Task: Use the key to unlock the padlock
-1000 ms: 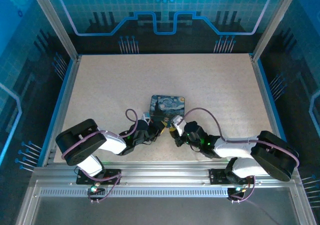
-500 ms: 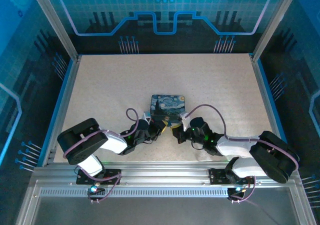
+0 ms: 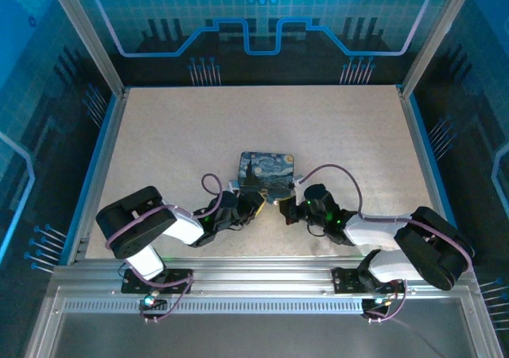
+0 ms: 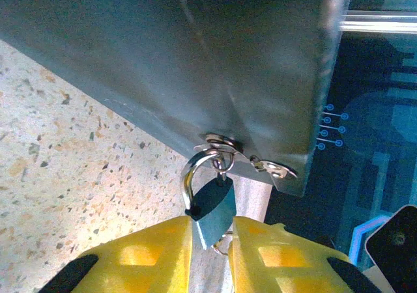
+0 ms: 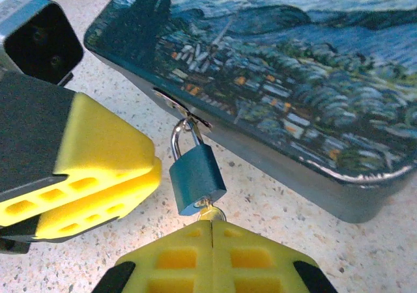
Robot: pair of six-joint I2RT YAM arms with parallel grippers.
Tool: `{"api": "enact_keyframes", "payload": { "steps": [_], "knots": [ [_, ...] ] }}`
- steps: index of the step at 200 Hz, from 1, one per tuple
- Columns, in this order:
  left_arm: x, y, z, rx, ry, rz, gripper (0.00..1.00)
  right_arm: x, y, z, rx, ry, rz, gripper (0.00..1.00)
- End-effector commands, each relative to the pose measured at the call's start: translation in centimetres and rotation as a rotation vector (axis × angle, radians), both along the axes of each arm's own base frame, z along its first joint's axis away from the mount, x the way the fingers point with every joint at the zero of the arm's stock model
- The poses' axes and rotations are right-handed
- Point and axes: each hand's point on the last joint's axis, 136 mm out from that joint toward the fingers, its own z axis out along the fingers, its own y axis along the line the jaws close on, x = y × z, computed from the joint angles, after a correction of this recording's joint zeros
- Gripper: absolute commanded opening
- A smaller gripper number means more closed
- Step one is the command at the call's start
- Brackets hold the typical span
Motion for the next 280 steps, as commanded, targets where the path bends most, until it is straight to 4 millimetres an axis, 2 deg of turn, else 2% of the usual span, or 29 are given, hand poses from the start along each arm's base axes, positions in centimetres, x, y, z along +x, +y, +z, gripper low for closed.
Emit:
{"api": "enact_keyframes", "payload": {
  "steps": [1, 60, 105, 139, 227, 280],
  "knots": [
    [-0.2, 0.0, 0.3, -0.015, -0.017, 0.0, 0.26, 0.8, -0.2, 0.2, 0.001, 0.012, -0.031, 0.0],
    [-0.2, 0.6, 0.5, 0.007, -0.021, 0.011, 0.43, 0.3, 0.3, 0.3, 0.022, 0.038, 0.0, 0.0],
    [-0.2, 0.7, 0.4, 0.011, -0.017, 0.013, 0.48, -0.5, 1.5, 0.8, 0.09, 0.104, 0.034, 0.0],
    [-0.2, 0.8, 0.1, 0.017, -0.007, 0.014, 0.53, -0.7, 1.8, 1.9, 0.147, 0.12, 0.035, 0.0],
    [0.0, 0.2, 0.0, 0.0, -0.004, 0.004, 0.51, -1.1, 3.0, 3.1, 0.231, 0.175, 0.044, 0.0],
    [0.1, -0.1, -0.4, -0.021, 0.005, 0.007, 0.44, -1.1, 3.6, 3.3, 0.253, 0.195, 0.051, 0.0]
  ]
}}
